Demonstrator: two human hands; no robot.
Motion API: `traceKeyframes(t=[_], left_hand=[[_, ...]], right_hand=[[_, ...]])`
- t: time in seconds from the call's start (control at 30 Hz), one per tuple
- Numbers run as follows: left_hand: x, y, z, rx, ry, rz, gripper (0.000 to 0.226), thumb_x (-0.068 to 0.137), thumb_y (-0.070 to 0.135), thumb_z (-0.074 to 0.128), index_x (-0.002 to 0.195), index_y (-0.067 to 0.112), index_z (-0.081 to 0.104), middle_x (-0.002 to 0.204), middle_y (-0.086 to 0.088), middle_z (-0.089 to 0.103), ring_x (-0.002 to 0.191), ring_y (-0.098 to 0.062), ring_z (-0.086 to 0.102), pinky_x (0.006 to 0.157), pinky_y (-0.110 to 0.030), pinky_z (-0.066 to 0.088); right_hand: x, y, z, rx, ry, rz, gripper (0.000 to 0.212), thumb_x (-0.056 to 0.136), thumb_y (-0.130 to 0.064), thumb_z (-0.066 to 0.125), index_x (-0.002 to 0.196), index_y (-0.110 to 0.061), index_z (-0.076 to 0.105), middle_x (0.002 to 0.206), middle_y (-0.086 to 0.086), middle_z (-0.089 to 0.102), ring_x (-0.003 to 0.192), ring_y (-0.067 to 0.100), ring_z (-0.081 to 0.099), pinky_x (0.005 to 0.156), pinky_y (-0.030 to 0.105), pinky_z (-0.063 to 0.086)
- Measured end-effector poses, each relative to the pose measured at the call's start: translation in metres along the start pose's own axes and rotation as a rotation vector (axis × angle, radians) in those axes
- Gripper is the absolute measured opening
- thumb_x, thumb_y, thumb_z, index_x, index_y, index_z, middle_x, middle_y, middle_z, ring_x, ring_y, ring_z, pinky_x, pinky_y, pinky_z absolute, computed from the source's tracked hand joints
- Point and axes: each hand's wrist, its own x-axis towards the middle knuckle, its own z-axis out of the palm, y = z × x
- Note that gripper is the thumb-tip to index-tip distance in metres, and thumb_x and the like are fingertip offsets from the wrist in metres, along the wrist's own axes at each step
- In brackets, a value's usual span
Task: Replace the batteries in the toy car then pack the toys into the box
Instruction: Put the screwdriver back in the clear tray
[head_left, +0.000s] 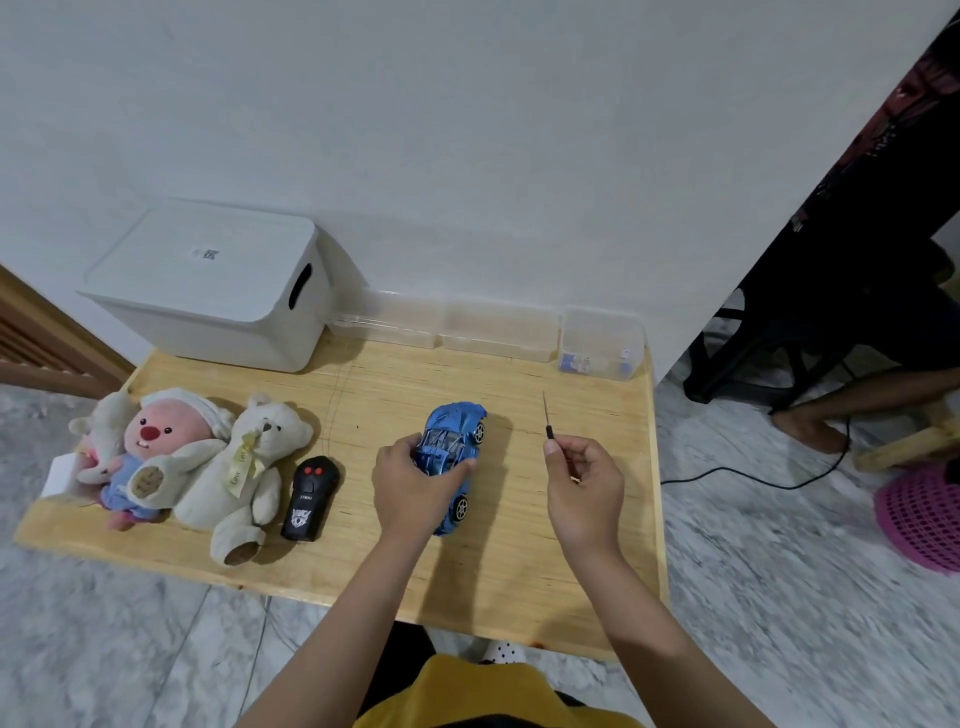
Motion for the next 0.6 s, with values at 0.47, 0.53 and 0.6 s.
traceKeyframes(t=[0.47, 0.53, 0.6], left_hand=[[0.012, -0.013, 0.012, 0.334, 0.071, 0.089, 0.09, 0.053, 0.06, 0.082, 0.122, 0.01, 0.053, 0.113, -0.008, 0.053, 0.106, -0.026, 0.048, 0.082, -0.038, 0.043], [0.014, -0.013, 0.013, 0.329, 0.044, 0.075, 0.091, 0.056, 0.062, 0.079, 0.125, 0.011, 0.05, 0.117, -0.008, 0.05, 0.11, -0.026, 0.046, 0.083, -0.038, 0.042], [0.016, -0.014, 0.011, 0.311, 0.004, 0.057, 0.089, 0.063, 0.064, 0.074, 0.129, 0.013, 0.046, 0.123, -0.008, 0.046, 0.114, -0.026, 0.042, 0.086, -0.04, 0.043]], right_hand=[[0.009, 0.005, 0.024, -0.072, -0.014, 0.027, 0.006, 0.086, -0.014, 0.066, 0.085, -0.019, 0.065, 0.08, -0.007, 0.066, 0.069, 0.0, 0.06, 0.065, 0.008, 0.047], [0.01, 0.004, 0.031, -0.084, -0.013, 0.033, 0.006, 0.087, -0.015, 0.066, 0.085, -0.02, 0.064, 0.08, -0.007, 0.066, 0.069, -0.001, 0.059, 0.063, 0.008, 0.046], [0.011, 0.003, 0.04, -0.089, -0.012, 0.048, 0.005, 0.087, -0.016, 0.066, 0.085, -0.021, 0.064, 0.081, -0.006, 0.066, 0.071, 0.002, 0.059, 0.063, 0.009, 0.046]])
